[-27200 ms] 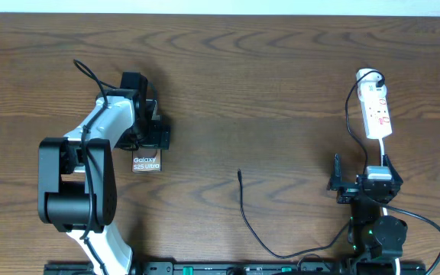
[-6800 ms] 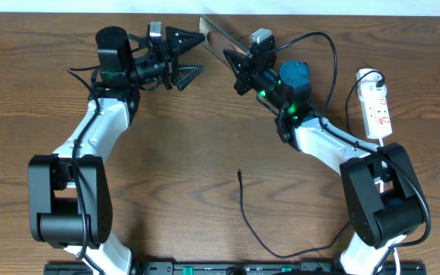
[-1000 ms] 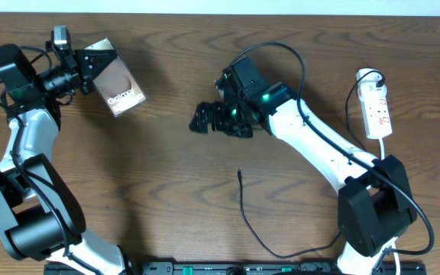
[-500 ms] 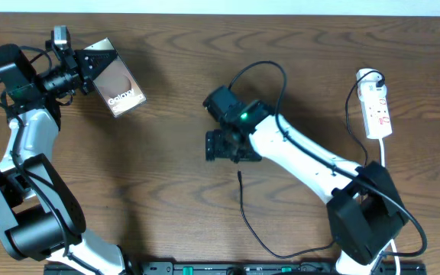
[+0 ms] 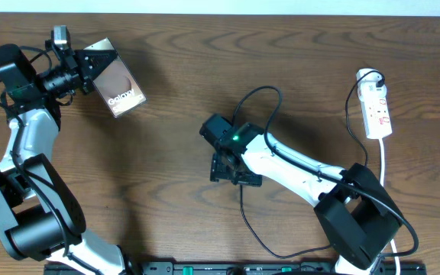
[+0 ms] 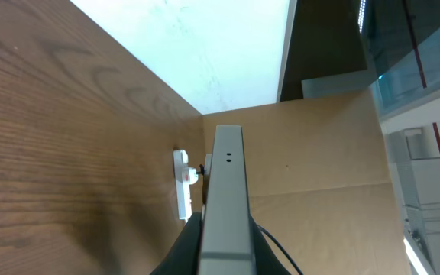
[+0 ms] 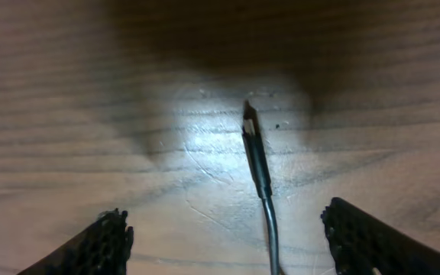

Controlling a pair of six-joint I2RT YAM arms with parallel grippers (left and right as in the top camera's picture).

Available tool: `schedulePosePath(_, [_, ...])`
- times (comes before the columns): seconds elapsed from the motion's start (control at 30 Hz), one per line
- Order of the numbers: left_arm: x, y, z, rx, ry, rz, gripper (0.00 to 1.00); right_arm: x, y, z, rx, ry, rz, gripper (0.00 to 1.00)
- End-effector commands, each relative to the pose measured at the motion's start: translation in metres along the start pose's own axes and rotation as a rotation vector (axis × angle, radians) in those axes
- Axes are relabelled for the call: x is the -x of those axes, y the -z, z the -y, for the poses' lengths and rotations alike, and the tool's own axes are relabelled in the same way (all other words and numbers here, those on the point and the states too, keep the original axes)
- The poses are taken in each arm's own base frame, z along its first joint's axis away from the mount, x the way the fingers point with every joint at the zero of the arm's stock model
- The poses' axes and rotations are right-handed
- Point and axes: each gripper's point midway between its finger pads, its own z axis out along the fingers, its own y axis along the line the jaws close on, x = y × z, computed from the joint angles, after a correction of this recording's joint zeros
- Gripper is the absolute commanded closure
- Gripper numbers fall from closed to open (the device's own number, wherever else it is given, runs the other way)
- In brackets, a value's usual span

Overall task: Plug charger to phone and switch on socket
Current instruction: 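Lower the right gripper onto the black cable's connector end, then close the right gripper on the cable and lift it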

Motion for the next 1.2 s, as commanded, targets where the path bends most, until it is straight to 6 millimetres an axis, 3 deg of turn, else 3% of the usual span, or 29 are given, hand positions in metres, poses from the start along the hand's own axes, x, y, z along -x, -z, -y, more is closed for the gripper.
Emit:
schedulePosePath(0.0, [-0.002,0.001,0.011,-0.016,-0.050,-0.017,0.93,-0.006,-0.003,0.003,-0.001,-0.022,-0.021,0.26])
schedulePosePath(0.33, [-0.002,0.001,0.011,-0.015,-0.053,-0.016,0.92,-0.013,-0.005,0.000,0.020,-0.006,-0.055,0.33])
schedulePosePath(0.53, [-0.001,0.001,0.011,-0.014,-0.053,-0.013,0.93,-0.013,-0.010,-0.006,0.062,0.062,-0.086,0.31])
schedulePosePath(1.0, [-0.001,0.001,0.011,-0.012,-0.053,-0.010,0.93,-0.001,-0.020,0.004,0.070,0.110,-0.115,0.33])
schedulePosePath(1.17, [0.000,0.001,0.010,-0.010,-0.053,-0.007,0.93,-0.004,-0.035,0.007,0.048,0.112,-0.149,0.36])
